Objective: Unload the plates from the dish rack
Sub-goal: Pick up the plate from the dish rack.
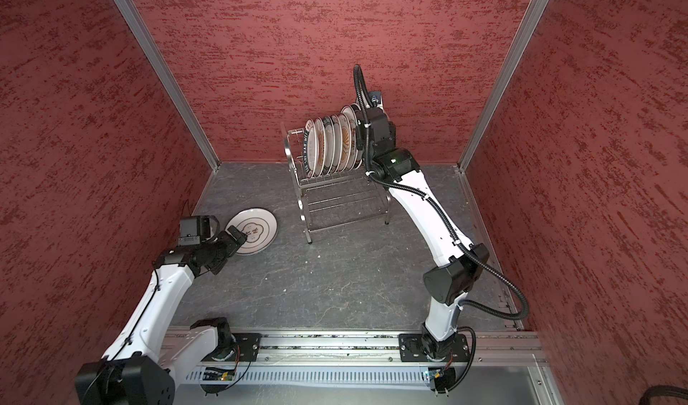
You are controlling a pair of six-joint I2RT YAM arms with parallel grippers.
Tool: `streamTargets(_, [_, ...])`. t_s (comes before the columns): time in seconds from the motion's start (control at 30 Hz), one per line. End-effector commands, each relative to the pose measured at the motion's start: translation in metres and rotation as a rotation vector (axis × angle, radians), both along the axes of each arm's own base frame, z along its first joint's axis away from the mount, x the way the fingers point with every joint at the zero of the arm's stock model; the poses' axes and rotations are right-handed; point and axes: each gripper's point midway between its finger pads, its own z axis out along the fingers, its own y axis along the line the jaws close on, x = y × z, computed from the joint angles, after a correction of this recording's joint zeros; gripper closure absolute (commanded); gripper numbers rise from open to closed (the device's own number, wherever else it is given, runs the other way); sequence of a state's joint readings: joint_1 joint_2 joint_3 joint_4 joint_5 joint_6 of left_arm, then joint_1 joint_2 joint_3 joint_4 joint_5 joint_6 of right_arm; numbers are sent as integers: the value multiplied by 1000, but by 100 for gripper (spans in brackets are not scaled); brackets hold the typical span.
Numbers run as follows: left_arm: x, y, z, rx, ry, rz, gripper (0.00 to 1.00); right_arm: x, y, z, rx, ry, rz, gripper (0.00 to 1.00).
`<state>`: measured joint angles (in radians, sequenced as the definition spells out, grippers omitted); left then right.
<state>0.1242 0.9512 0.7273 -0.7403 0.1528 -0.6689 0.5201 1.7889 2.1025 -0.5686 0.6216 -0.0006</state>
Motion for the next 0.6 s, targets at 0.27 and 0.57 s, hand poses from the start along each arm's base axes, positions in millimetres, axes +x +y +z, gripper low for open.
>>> streamTargets(0.27, [4, -3, 13, -16, -50, -10, 1, -42, -42, 105, -26, -258, -115, 100])
streamTargets(0.57, [7, -21, 16, -90, -70, -90, 0, -77, -67, 140, -7, -343, -163, 100])
